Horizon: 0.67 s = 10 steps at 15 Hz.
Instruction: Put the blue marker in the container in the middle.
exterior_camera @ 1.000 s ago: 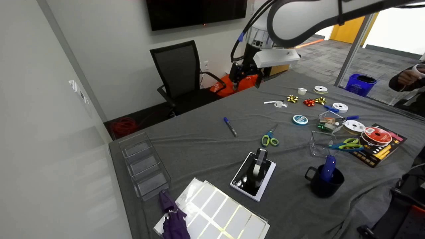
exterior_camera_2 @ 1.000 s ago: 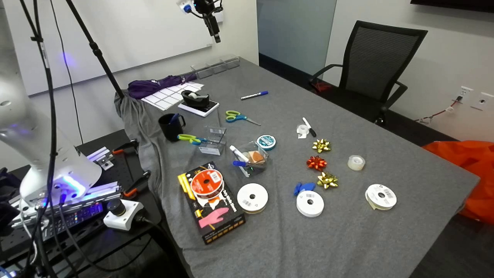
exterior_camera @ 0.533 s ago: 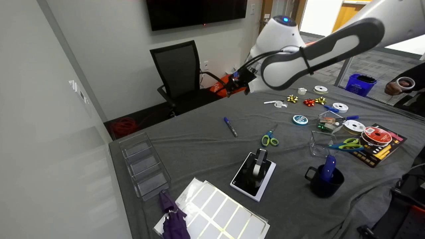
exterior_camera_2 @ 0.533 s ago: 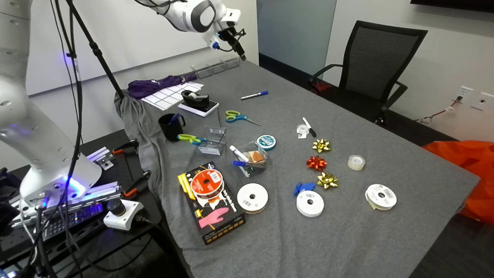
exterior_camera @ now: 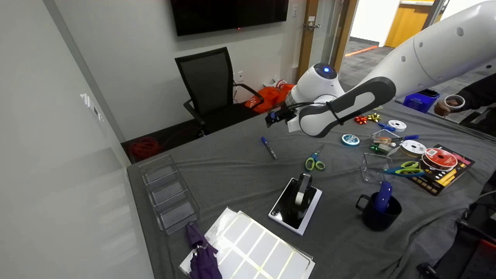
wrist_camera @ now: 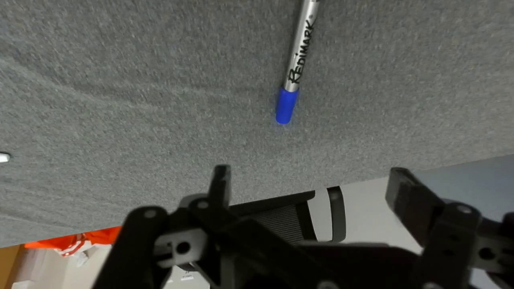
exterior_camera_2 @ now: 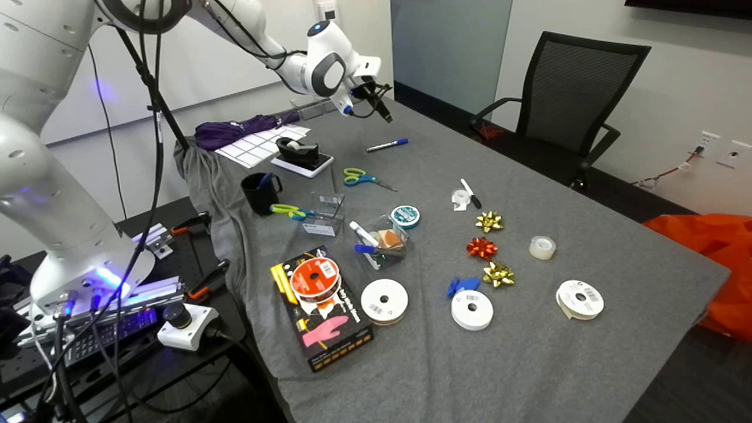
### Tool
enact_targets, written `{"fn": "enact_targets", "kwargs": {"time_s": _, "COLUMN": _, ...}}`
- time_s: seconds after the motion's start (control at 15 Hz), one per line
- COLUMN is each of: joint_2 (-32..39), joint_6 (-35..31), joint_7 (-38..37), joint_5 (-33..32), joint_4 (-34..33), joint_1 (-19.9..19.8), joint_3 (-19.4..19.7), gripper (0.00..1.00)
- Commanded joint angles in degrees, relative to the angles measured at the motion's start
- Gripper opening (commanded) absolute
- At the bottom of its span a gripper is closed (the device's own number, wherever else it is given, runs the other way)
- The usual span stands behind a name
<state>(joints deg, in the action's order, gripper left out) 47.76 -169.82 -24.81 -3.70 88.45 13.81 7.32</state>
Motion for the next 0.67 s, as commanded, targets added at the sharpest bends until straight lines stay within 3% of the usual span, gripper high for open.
{"fn": "enact_targets", "kwargs": {"time_s": 0.0, "joint_2": 5.54, "joint_6": 2.12, "joint_7": -1.96, "joint_5": 2.31, "joint_4": -6.97, "joint_1": 4.18, "joint_3": 4.71, "gripper": 1.00}}
{"fn": "enact_targets", "kwargs": {"time_s": 0.33, "joint_2": 12.39, "joint_6": 6.46, "joint_7": -8.52, "joint_5": 3.76, "joint_4": -14.36, "joint_1": 8.36, "joint_3": 10.54, "gripper": 1.00}}
{"fn": "enact_targets", "kwargs": {"time_s": 0.6, "joint_2": 16.79, "joint_6": 7.86, "joint_7": -12.40, "joint_5": 3.03, "joint_4": -18.23, "joint_1": 8.43, "joint_3": 11.97, "gripper": 1.00}}
